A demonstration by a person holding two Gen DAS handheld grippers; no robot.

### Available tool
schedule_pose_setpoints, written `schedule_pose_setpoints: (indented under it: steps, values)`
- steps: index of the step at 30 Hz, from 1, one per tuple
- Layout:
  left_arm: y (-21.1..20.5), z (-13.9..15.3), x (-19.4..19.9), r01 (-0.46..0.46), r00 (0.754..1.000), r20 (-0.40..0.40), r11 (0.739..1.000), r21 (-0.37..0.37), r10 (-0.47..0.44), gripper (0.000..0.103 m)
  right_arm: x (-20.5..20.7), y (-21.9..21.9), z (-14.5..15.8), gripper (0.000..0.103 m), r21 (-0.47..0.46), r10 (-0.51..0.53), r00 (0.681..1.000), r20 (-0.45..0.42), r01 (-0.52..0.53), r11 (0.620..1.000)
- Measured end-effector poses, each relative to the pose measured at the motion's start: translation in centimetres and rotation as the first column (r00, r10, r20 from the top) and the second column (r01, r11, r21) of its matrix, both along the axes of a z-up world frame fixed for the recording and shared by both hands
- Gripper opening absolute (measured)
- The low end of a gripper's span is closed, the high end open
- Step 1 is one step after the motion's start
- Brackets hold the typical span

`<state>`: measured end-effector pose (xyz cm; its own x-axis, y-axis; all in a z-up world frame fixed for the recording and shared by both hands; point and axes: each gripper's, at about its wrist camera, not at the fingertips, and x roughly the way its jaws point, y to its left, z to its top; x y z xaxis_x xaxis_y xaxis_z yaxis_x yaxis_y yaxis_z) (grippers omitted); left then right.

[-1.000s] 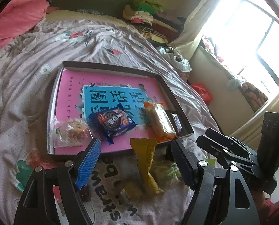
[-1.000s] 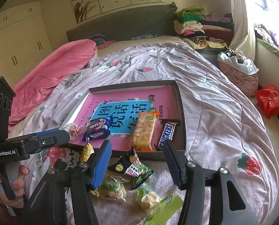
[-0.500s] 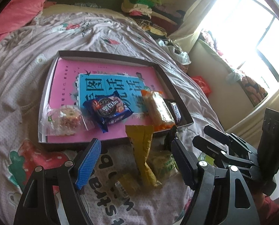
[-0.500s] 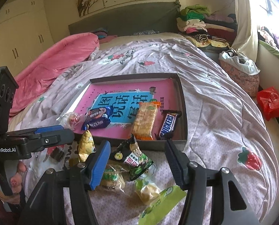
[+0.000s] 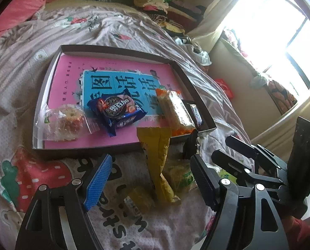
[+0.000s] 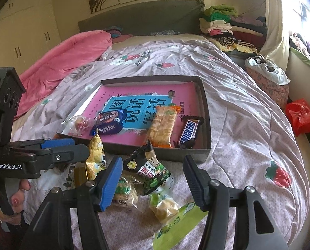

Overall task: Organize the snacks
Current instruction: 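Move both open tools back down to the remaining snack pile, then grasp the yellow packet with left tool while right tool grasps the black-green cartoon packet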

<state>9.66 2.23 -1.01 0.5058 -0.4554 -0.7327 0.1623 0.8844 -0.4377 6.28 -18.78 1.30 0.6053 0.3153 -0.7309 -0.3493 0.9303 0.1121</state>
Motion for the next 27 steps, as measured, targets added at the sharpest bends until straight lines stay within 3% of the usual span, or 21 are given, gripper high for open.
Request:
schedule_pose_setpoints:
  steps: [13,27]
  values:
    - [-0.2,-1.2,0.3,0.01,1.0,-0.027,1.0,-0.018,-0.01,0.078,0.6,1.7,-2.8,0.06,-0.092,0.046,0.998,-0.044,-0.05,0.995]
    - [-0.5,-2.6,1.1,0.008,0.999,-0.053,1.0,-0.018,-0.009,0.077,2.5,1.9,-3.7,0.063,-0.044,0.014,0.998,-0.069,-0.017,0.999]
